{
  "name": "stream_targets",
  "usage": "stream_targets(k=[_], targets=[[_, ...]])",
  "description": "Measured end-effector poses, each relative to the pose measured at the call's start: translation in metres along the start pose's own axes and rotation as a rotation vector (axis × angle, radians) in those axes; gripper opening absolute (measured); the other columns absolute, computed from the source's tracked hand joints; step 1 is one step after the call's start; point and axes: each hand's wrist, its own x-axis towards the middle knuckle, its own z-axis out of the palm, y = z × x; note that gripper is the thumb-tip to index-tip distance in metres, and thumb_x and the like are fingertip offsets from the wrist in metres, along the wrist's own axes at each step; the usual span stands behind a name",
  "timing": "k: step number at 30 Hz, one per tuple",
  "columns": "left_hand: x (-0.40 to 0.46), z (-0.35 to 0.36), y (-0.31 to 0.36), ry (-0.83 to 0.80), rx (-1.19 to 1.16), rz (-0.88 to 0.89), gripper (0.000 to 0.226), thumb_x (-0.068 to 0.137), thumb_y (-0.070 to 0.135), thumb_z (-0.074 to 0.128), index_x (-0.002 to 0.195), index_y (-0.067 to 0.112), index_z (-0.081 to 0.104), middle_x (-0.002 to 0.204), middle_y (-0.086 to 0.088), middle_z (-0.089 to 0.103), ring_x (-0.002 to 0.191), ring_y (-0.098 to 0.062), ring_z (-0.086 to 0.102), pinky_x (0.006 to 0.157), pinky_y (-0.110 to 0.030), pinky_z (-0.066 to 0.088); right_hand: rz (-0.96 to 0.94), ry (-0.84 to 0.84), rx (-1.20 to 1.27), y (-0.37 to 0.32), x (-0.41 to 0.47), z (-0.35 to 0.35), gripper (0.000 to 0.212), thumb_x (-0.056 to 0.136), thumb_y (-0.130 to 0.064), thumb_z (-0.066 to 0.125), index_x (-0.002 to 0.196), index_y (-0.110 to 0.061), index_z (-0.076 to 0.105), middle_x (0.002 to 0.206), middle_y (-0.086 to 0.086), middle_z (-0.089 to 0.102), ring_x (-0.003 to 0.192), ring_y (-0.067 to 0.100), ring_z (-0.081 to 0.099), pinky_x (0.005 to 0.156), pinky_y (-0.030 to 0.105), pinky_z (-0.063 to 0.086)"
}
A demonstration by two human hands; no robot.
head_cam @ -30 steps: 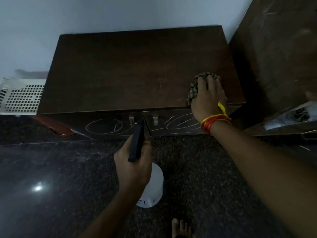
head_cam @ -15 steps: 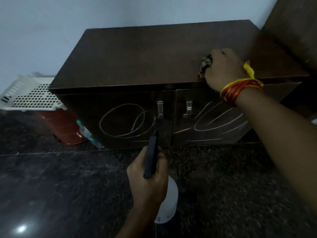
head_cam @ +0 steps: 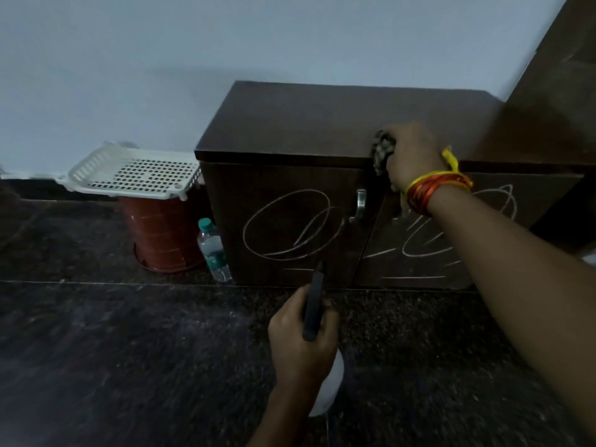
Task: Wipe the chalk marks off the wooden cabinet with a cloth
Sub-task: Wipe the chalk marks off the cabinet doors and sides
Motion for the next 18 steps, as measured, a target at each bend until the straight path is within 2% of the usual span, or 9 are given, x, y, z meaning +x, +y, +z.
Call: stream_targets(k=[3, 5, 7, 9, 12, 14, 16, 18], targets=[[-0.001, -0.015, -0.018, -0.001, 0.023, 0.015, 0.026, 0.083, 0.043, 0.049, 0.068, 0.022, 0.053, 0.054, -0.001, 0.045, 0.046, -0.021, 0.041, 0.046, -0.026, 0.029, 0.024, 0.11, 0.093, -0.003, -0.008, 0.012, 0.032, 0.084, -0.002, 0.043, 0.107, -0.012, 0.062, 0.107, 0.005, 0.055, 0.097, 0.022, 0.052, 0.095, 0.032, 0.043], [-0.003, -0.022, -0.028, 0.025, 0.038, 0.005, 0.026, 0.083, 0.043, 0.048, 0.067, 0.022, 0.053, 0.053, 0.001, 0.045, 0.046, -0.02, 0.042, 0.046, -0.025, 0.03, 0.005, 0.19, 0.147, -0.009, -0.017, 0.021, 0.034, 0.082, -0.003, 0.042, 0.109, -0.014, 0.061, 0.108, -0.003, 0.055, 0.098, 0.013, 0.052, 0.1, 0.038, 0.043], [-0.006, -0.032, -0.032, 0.04, 0.025, -0.011, 0.023, 0.083, 0.042, 0.048, 0.066, 0.026, 0.051, 0.053, 0.003, 0.044, 0.047, -0.019, 0.043, 0.046, -0.022, 0.029, -0.085, 0.206, 0.096, -0.016, -0.033, 0.03, 0.055, 0.073, 0.005, 0.042, 0.124, -0.008, 0.054, 0.132, 0.009, 0.049, 0.122, 0.025, 0.046, 0.109, 0.04, 0.036], [-0.005, -0.044, -0.031, 0.031, 0.008, -0.015, 0.02, 0.082, 0.042, 0.048, 0.064, 0.032, 0.047, 0.052, 0.006, 0.042, 0.048, -0.016, 0.043, 0.047, -0.016, 0.027, -0.103, 0.232, 0.076, -0.024, -0.055, 0.035, 0.067, 0.07, 0.013, 0.043, 0.134, -0.006, 0.047, 0.145, 0.016, 0.035, 0.136, 0.03, 0.032, 0.115, 0.039, 0.027], [0.003, -0.051, -0.03, 0.011, 0.0, -0.012, 0.014, 0.081, 0.044, 0.047, 0.068, 0.038, 0.046, 0.053, 0.008, 0.042, 0.048, -0.011, 0.042, 0.05, -0.016, 0.027, -0.039, 0.354, 0.151, -0.031, -0.086, 0.051, 0.062, 0.077, 0.013, 0.045, 0.135, -0.007, 0.046, 0.146, 0.018, 0.034, 0.137, 0.031, 0.032, 0.114, 0.037, 0.028], [0.009, -0.052, -0.032, -0.002, 0.006, 0.022, 0.01, 0.081, 0.042, 0.048, 0.073, 0.036, 0.05, 0.055, 0.01, 0.044, 0.05, -0.009, 0.044, 0.051, -0.013, 0.028, 0.007, 0.442, 0.188, -0.028, -0.1, 0.064, 0.054, 0.082, 0.009, 0.046, 0.134, -0.006, 0.047, 0.144, 0.02, 0.036, 0.135, 0.032, 0.034, 0.113, 0.029, 0.026], [0.014, -0.051, -0.04, 0.041, 0.008, 0.044, 0.015, 0.081, 0.041, 0.049, 0.073, 0.03, 0.054, 0.055, 0.008, 0.046, 0.049, -0.012, 0.044, 0.05, -0.013, 0.03, 0.087, 0.433, 0.206, -0.021, -0.113, 0.076, 0.058, 0.08, 0.012, 0.046, 0.135, -0.006, 0.046, 0.146, 0.019, 0.034, 0.137, 0.03, 0.031, 0.112, 0.017, 0.019], [0.016, -0.051, -0.046, 0.095, -0.001, 0.017, 0.017, 0.081, 0.044, 0.047, 0.07, 0.032, 0.053, 0.054, 0.002, 0.046, 0.049, -0.02, 0.045, 0.047, -0.019, 0.03, 0.148, 0.372, 0.2, -0.012, -0.131, 0.086, 0.068, 0.076, 0.019, 0.046, 0.137, -0.009, 0.044, 0.149, 0.015, 0.03, 0.139, 0.026, 0.028, 0.112, 0.017, 0.017]])
